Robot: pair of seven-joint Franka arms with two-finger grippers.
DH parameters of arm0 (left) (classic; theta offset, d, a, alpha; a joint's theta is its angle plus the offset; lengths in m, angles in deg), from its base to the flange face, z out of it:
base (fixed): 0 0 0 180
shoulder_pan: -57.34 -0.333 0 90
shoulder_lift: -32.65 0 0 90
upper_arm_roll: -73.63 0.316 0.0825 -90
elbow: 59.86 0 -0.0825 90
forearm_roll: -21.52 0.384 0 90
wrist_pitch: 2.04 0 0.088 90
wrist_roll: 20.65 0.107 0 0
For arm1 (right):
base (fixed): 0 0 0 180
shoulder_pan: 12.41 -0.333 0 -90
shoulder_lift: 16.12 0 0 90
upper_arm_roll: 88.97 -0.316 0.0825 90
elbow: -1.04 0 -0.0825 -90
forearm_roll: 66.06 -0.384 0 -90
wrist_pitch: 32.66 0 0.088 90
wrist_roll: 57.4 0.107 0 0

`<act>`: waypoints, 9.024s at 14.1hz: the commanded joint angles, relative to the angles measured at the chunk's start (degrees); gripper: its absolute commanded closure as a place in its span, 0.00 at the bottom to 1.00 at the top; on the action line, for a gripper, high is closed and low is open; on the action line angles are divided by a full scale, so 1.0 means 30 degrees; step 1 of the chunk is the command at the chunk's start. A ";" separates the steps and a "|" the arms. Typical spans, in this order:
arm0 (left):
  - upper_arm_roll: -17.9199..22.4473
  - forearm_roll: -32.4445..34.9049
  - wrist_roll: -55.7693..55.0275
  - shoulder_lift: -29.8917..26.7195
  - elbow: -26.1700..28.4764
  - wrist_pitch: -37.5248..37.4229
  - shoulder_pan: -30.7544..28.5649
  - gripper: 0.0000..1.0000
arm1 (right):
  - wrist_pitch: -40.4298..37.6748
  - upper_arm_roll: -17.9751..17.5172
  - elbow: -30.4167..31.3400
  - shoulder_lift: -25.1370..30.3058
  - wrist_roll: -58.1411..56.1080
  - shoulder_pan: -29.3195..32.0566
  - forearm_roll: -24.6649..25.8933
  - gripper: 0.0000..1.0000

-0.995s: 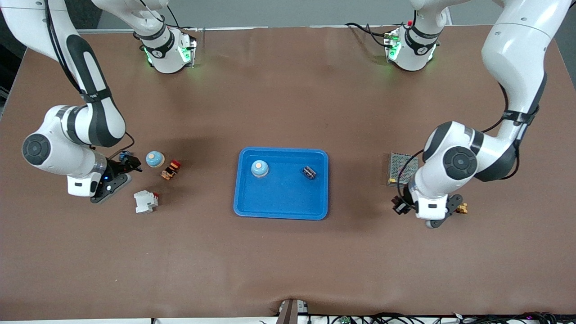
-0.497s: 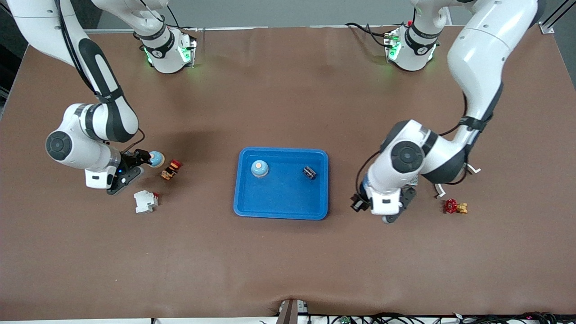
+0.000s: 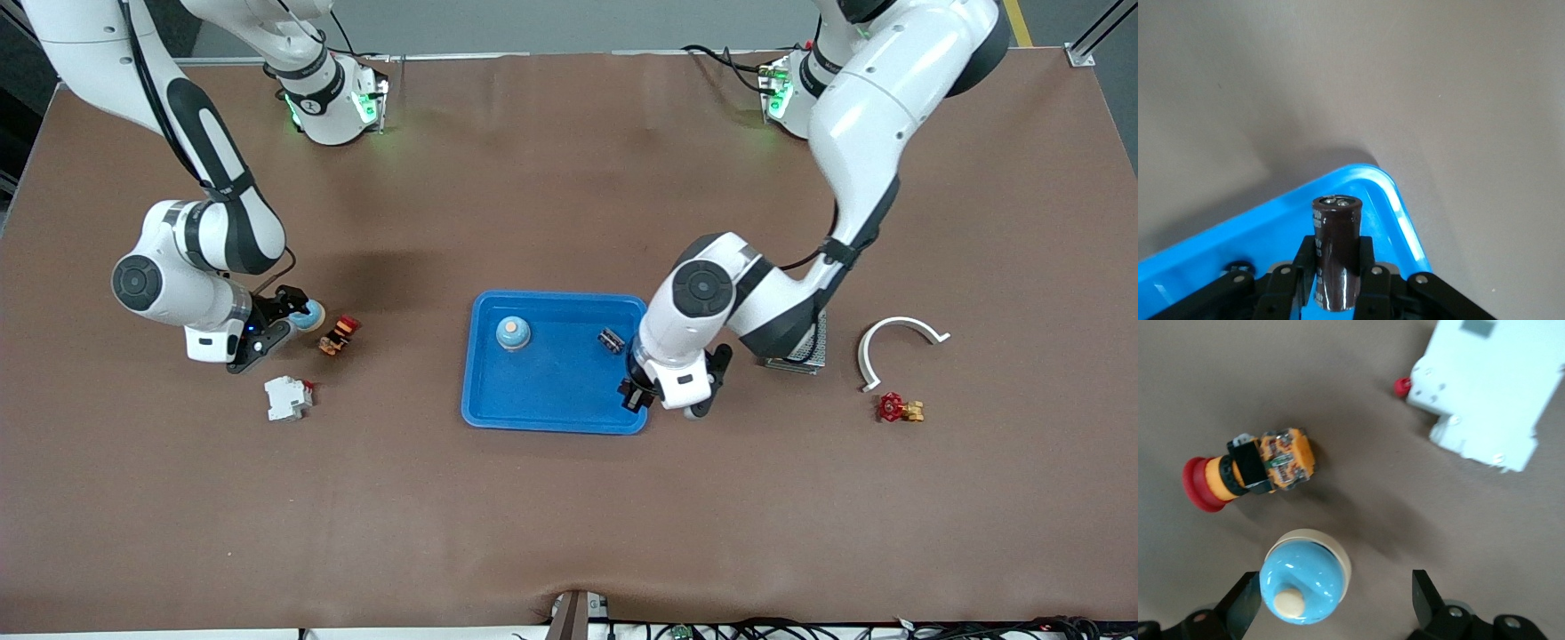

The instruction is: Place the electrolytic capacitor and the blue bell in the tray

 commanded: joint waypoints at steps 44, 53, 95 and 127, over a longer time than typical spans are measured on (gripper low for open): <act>0.2761 -0.4748 2.9736 -1.1081 -0.1291 -1.4874 -0.7190 0.00 | -0.6513 0.0139 -0.3275 0.2444 0.0291 -0.0407 -0.0200 0.57; 0.4919 -0.6413 3.3430 -1.4682 0.0403 -1.6813 -0.6553 0.00 | -1.2537 0.0022 -1.0993 0.1860 1.0705 -0.4208 -0.0230 0.57; 0.6687 -0.6769 3.3989 -1.6182 0.1844 -1.6110 -0.4994 0.00 | 0.0882 -0.0095 -1.2900 -0.8454 2.1971 -1.1362 -0.2251 0.55; 0.6687 -0.6857 3.4954 -1.6358 0.1815 -1.6110 -0.4994 0.00 | -1.7282 0.0081 -1.1640 0.7306 1.5857 -0.4459 0.1499 0.00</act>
